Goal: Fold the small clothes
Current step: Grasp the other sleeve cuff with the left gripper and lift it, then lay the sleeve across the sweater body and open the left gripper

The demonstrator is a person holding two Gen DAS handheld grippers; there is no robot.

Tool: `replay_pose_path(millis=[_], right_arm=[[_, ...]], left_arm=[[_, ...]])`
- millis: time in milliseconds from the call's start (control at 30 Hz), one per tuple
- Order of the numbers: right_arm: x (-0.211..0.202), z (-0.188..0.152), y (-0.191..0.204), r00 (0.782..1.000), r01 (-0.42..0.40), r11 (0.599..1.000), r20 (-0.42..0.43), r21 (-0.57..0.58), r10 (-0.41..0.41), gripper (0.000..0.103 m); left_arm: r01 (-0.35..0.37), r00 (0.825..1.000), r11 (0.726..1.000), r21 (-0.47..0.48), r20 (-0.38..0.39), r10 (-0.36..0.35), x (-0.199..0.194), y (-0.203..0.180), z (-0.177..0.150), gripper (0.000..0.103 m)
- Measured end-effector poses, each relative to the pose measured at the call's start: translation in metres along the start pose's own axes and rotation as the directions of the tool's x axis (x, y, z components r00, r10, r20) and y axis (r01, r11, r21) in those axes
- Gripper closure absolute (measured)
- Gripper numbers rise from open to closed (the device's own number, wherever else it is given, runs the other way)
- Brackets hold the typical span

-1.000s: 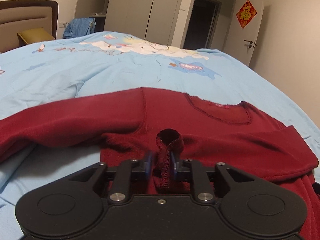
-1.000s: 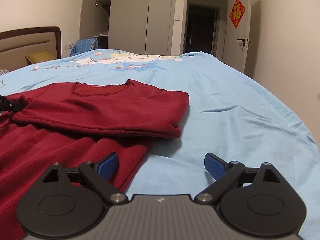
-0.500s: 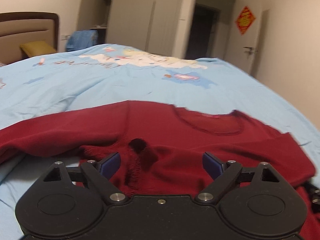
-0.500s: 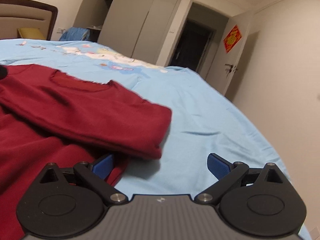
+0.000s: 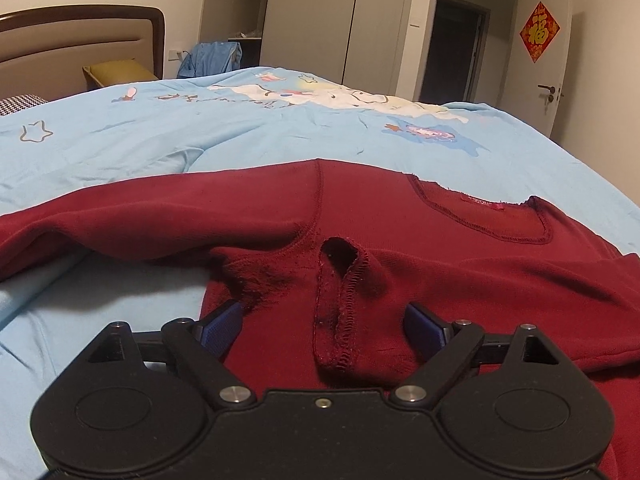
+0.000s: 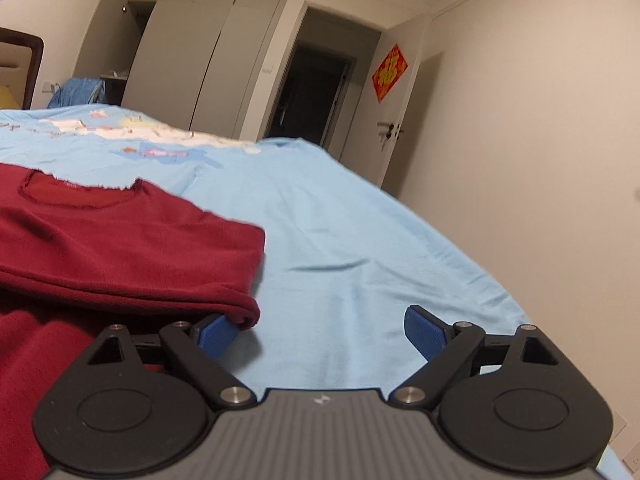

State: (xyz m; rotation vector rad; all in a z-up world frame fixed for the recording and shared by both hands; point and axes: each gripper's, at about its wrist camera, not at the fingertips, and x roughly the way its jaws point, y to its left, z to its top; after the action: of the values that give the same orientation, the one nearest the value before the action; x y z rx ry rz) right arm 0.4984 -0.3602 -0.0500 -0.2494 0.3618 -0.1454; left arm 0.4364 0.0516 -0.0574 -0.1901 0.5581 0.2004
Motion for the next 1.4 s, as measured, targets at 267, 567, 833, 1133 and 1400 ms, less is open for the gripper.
replay_pose_path(millis=[267, 567, 833, 1133, 1400], right_arm=[[-0.028, -0.002, -0.011, 0.989, -0.149, 0.988, -0.009, 0.048, 0.15, 0.004], [-0.102, -0.003, -0.012, 0.936, -0.352, 0.935, 0.042, 0.048, 0.351, 0.0], [-0.14, -0.013, 0.009, 0.909, -0.415, 0.91, 0.038, 0.002, 0.414, 0.0], [-0.145, -0.015, 0.022, 0.9, -0.435, 0.9, 0.023, 0.006, 0.435, 0.0], [-0.143, -0.017, 0.019, 0.899, -0.437, 0.899, 0.029, 0.021, 0.436, 0.0]], left_arm=[[0.055, 0.997, 0.998, 0.001, 0.052, -0.055, -0.048, 0.016, 0.006, 0.001], [-0.087, 0.995, 0.992, -0.087, 0.04, 0.09, -0.122, 0.113, 0.001, 0.001], [-0.198, 0.971, 0.849, -0.49, 0.017, 0.237, -0.128, 0.229, 0.003, 0.001], [-0.333, 0.893, 0.645, -0.688, -0.01, 0.451, -0.12, 0.271, 0.007, 0.072], [-0.284, 0.865, 0.735, -0.616, 0.166, 0.474, -0.118, 0.265, 0.045, 0.095]])
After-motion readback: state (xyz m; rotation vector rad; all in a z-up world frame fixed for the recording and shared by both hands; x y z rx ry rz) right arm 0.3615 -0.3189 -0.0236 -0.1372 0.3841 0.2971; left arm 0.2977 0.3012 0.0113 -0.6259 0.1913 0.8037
